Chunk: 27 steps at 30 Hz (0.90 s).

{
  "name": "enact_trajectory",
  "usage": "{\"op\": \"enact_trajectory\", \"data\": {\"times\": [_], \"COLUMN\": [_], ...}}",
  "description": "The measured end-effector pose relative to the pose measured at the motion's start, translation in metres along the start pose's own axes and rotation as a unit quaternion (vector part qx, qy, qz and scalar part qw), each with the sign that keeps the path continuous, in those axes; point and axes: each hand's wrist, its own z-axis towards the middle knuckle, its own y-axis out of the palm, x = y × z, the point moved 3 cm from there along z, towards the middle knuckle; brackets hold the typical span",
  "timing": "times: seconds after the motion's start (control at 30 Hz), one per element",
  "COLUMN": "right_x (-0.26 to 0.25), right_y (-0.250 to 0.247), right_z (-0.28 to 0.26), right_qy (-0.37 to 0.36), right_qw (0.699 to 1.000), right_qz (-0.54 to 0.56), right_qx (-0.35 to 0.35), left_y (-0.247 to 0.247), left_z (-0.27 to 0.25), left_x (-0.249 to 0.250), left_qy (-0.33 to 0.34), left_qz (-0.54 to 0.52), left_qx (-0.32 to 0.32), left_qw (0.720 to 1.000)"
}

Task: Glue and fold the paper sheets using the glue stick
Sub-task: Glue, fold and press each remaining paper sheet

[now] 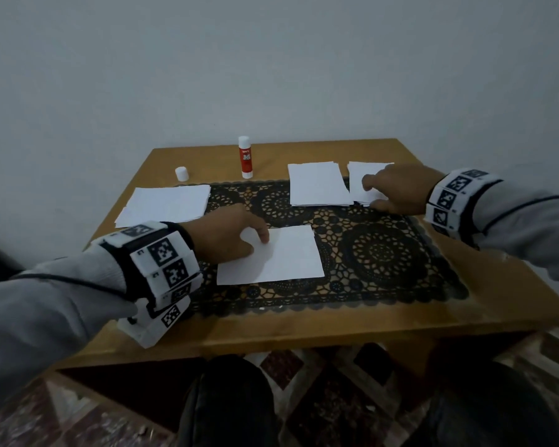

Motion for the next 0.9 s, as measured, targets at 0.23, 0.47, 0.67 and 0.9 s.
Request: {"op": "enact_trajectory", "data": {"times": [0.23, 0.47, 0.67, 0.9], "right_x": [-0.01, -0.016, -0.005, 0.015], "right_y": [0.005, 0.001, -0.005, -0.015], "right_z": [0.019, 0.02, 0.021, 0.018], "right_qy": [0.017, 0.025, 0.083, 0.144], "right_qw": [0.995, 0.994, 0.972, 0.944], "right_qz": [0.095, 0.095, 0.188, 0.224], "right_qx": [0.022, 0.047, 0.116, 0.195], "left_y": [0.004, 0.005, 0.003, -0.002], "left_z": [0.002, 0.003, 0.0, -0.006], "left_x": [-0.004, -0.008, -0.008, -0.009], "left_qy": [-0.007, -0.007, 0.011, 0.023], "left_qz": [-0.013, -0.004, -0.011, -0.006], "left_qx": [0.038, 0.035, 0.052, 0.122], "left_qw": [0.999, 0.999, 0.999, 0.992]}}
